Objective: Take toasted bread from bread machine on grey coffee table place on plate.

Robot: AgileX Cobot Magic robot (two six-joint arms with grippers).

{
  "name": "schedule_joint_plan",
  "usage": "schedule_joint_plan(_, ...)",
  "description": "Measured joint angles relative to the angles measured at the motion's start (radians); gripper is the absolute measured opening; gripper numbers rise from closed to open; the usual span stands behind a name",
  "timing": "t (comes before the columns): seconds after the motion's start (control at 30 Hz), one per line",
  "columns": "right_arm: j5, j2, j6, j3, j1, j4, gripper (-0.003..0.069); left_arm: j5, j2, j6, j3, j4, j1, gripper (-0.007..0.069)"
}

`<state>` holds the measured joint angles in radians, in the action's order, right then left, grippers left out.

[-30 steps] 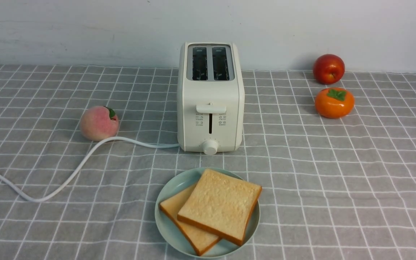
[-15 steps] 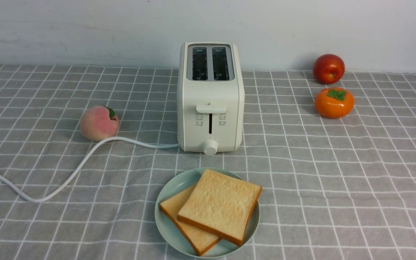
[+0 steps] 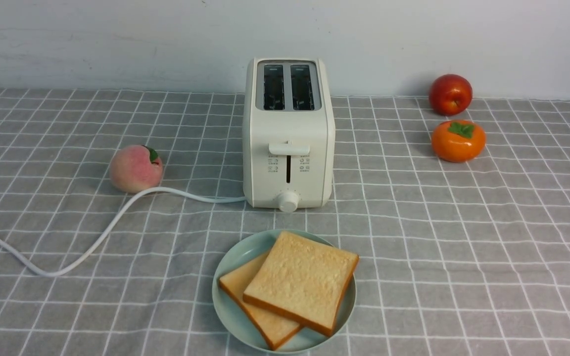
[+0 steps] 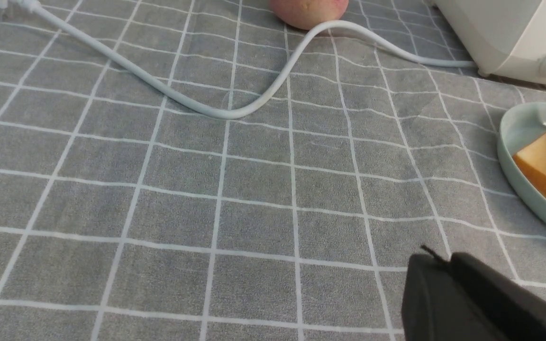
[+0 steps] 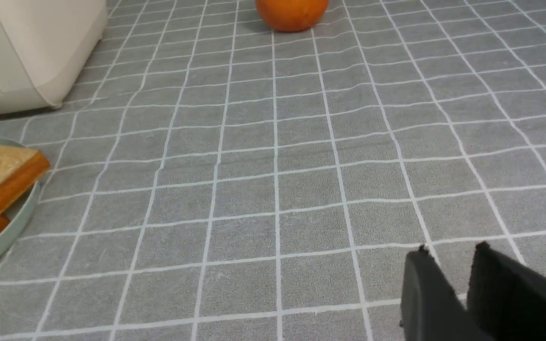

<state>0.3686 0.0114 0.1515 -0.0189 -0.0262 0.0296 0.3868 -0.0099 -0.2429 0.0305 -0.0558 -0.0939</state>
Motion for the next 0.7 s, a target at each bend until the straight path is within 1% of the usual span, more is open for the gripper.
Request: schedule_joint_plan(0.7, 0.000, 0.000, 0.000, 0.000, 0.000, 0.000, 0.0179, 0.000, 0.000, 0.000, 0.000, 0.000, 0.000, 0.0038)
